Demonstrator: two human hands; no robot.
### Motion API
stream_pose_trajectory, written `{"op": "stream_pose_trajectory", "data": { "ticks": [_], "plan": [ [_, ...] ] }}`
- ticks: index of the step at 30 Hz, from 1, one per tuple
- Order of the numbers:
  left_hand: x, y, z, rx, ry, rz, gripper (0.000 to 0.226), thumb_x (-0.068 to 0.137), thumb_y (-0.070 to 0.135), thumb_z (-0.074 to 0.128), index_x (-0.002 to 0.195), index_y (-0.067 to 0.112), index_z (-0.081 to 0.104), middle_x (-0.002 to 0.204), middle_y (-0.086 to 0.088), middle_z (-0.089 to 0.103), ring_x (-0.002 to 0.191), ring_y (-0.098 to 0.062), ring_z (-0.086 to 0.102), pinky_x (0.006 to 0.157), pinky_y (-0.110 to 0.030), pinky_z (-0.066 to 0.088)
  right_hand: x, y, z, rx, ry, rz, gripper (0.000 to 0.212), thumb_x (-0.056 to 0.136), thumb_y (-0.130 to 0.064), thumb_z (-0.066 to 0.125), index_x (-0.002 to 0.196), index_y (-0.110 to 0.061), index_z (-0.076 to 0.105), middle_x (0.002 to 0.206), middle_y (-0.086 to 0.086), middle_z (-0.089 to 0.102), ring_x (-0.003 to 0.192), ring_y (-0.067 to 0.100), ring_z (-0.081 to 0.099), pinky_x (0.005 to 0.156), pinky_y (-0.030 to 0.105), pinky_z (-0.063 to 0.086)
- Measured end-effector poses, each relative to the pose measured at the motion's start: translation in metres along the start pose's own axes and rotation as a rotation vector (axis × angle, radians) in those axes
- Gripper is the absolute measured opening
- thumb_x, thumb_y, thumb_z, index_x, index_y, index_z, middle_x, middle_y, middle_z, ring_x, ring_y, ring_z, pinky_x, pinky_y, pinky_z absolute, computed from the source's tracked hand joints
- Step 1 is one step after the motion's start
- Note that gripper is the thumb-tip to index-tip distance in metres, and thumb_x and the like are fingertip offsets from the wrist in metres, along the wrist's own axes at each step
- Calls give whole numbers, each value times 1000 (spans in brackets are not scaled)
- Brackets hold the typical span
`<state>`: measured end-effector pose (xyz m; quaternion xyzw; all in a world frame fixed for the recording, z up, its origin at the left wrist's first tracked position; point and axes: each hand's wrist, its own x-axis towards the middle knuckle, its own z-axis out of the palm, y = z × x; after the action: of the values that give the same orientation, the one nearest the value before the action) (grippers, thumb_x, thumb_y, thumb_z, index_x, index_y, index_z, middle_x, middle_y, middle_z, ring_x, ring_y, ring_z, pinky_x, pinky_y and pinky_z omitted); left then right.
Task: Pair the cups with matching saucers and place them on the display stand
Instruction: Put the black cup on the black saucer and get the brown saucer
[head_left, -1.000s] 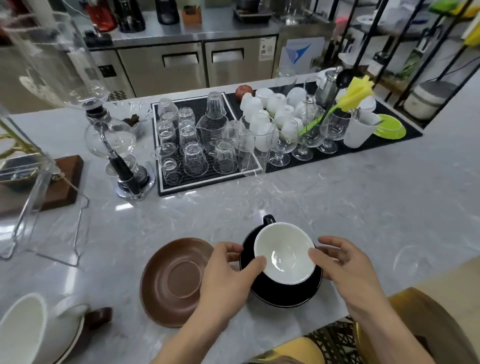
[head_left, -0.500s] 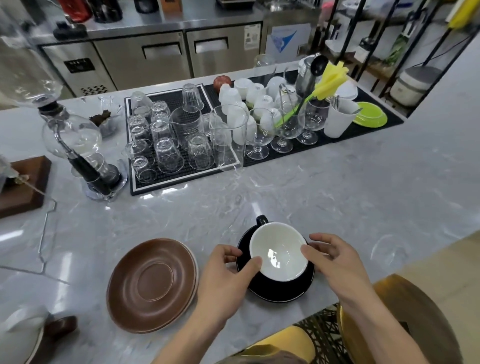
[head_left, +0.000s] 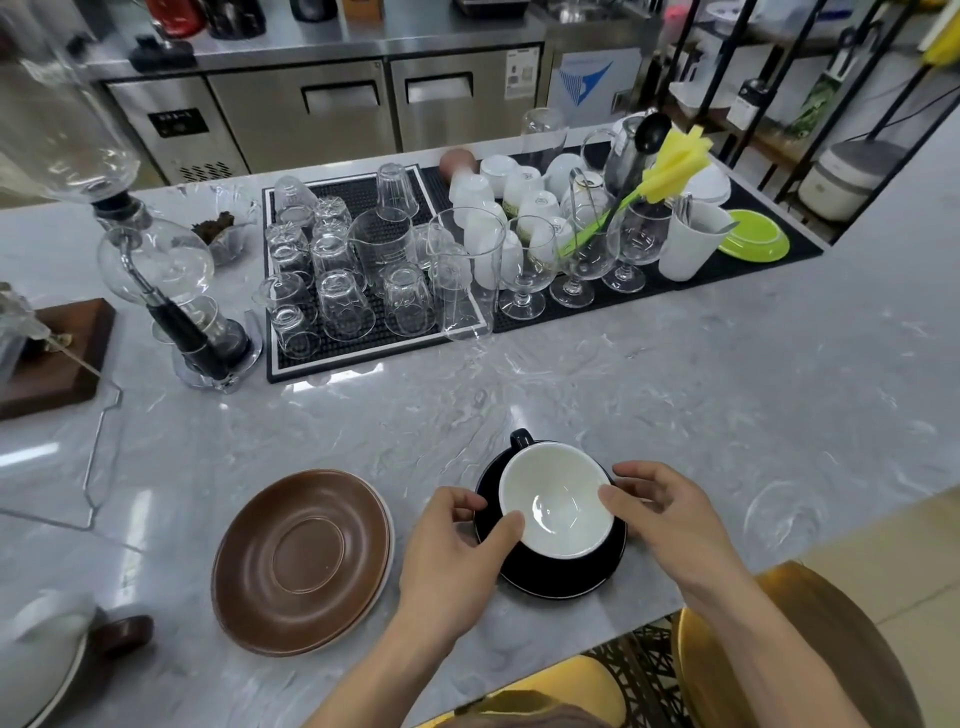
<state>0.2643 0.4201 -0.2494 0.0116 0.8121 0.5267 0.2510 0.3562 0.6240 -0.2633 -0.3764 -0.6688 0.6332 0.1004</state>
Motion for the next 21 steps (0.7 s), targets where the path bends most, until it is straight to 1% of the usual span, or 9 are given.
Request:
{"op": "stream_pose_trajectory", "data": {
  "ticks": [3, 6, 8, 10, 11, 15, 17, 19, 21],
  "plan": [
    [-2, -2, -1, 50, -7, 35, 34, 79, 50, 79, 100, 31, 61, 97, 9, 66, 72, -9, 61, 67, -27, 47, -1, -1, 1, -22, 2, -12, 23, 86, -16, 78, 108, -21, 69, 106, -2, 72, 81, -1, 70, 56, 8, 52],
    [-6, 0, -3, 138, -17, 86, 36, 80, 60, 72, 100, 33, 60, 78, 11, 62, 58, -3, 54, 55, -19, 37, -4, -1, 0, -20, 19, -14, 22, 85, -17, 79, 105, -22, 71, 105, -2, 73, 91, 10, 69, 56, 11, 54],
    [-9, 2, -5, 183, -18, 108, 37, 81, 63, 69, 100, 34, 59, 71, 10, 63, 56, -4, 56, 52, -18, 36, -7, -2, 0, -25, 27, -11, 22, 84, -20, 80, 104, -23, 70, 106, -2, 73, 92, 10, 70, 57, 15, 56],
    [-13, 2, -9, 216, -17, 127, 35, 81, 66, 66, 99, 37, 57, 72, 6, 69, 64, -5, 64, 52, -19, 43, -12, -5, 2, -77, 66, -40, 22, 84, -25, 79, 103, -28, 69, 108, -6, 71, 95, 8, 68, 62, 16, 54],
    [-15, 1, -12, 216, -12, 134, 35, 81, 67, 65, 98, 38, 57, 74, 6, 71, 69, -1, 66, 53, -19, 46, -14, -8, 3, -117, 99, -68, 22, 84, -28, 78, 103, -30, 68, 110, -8, 70, 97, 7, 66, 66, 16, 51],
    [-23, -3, -32, 143, 41, 158, 29, 81, 66, 66, 92, 41, 61, 73, 11, 71, 66, 2, 67, 51, -12, 42, -26, -23, 11, -210, 199, -218, 25, 85, -31, 75, 108, -31, 66, 111, -15, 68, 100, 4, 64, 71, 17, 47],
    [-26, -4, -45, 71, 58, 174, 24, 81, 61, 69, 90, 39, 64, 77, 17, 72, 66, 2, 66, 50, -12, 46, -32, -34, 22, -200, 187, -268, 22, 86, -28, 75, 107, -31, 66, 109, -14, 69, 96, 4, 65, 72, 18, 48],
    [-31, -8, -63, 19, 96, 193, 23, 79, 60, 68, 88, 38, 65, 84, 27, 70, 69, 0, 67, 54, -13, 50, -38, -42, 40, -194, 142, -303, 19, 87, -25, 75, 103, -34, 67, 104, -12, 70, 90, 4, 66, 72, 18, 49],
    [-34, -10, -75, -3, 138, 200, 20, 79, 56, 70, 85, 37, 67, 83, 25, 71, 71, -2, 67, 61, -17, 53, -43, -49, 53, -188, 123, -324, 19, 87, -25, 75, 101, -35, 68, 99, -9, 71, 87, 8, 66, 73, 21, 50]
  ]
}}
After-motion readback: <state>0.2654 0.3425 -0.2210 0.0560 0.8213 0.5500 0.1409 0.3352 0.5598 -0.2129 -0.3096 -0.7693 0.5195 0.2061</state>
